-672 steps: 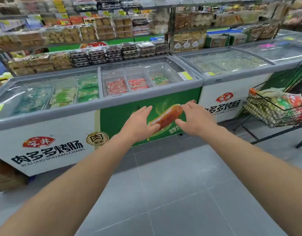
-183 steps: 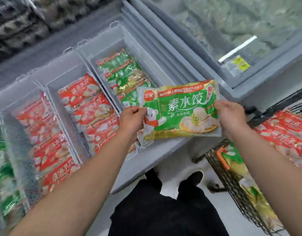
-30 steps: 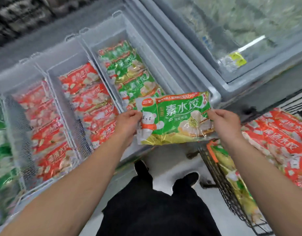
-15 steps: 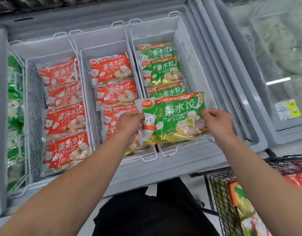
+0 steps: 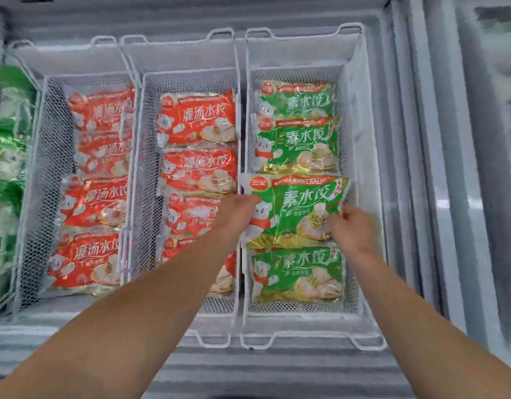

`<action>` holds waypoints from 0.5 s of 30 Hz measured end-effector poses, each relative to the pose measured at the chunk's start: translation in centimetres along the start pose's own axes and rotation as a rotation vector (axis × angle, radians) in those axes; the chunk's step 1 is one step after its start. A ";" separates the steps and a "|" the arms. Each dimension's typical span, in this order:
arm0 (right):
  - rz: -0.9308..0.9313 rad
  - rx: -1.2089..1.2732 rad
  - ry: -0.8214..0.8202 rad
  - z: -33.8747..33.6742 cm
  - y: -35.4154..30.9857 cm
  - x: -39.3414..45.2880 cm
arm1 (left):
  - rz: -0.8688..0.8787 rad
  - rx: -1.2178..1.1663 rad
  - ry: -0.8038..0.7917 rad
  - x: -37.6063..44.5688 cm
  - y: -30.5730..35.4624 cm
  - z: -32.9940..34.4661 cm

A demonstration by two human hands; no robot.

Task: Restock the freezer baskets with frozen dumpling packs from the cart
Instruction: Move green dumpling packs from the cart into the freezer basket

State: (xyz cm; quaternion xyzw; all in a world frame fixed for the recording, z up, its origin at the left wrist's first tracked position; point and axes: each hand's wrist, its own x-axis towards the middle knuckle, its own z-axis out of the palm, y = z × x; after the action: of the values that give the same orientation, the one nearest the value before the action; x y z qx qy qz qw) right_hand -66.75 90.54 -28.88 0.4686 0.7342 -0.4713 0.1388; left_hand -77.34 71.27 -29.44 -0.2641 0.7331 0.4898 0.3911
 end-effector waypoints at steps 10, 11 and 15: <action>0.078 0.066 -0.125 1.2 0.3 5.5 | -0.049 0.207 -0.074 3.4 3.0 3.4; 0.097 0.054 -0.135 1.0 0.5 5.8 | -0.048 0.245 -0.079 3.4 3.1 3.6; 0.099 -0.034 -0.105 0.3 1.0 5.5 | -0.002 0.404 -0.109 3.0 3.3 3.3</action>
State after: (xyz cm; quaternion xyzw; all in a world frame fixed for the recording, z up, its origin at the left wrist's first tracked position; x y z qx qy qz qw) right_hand -68.82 93.49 -33.13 0.4766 0.7096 -0.4754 0.2082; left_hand -80.48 75.57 -30.97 -0.1539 0.7940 0.3459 0.4756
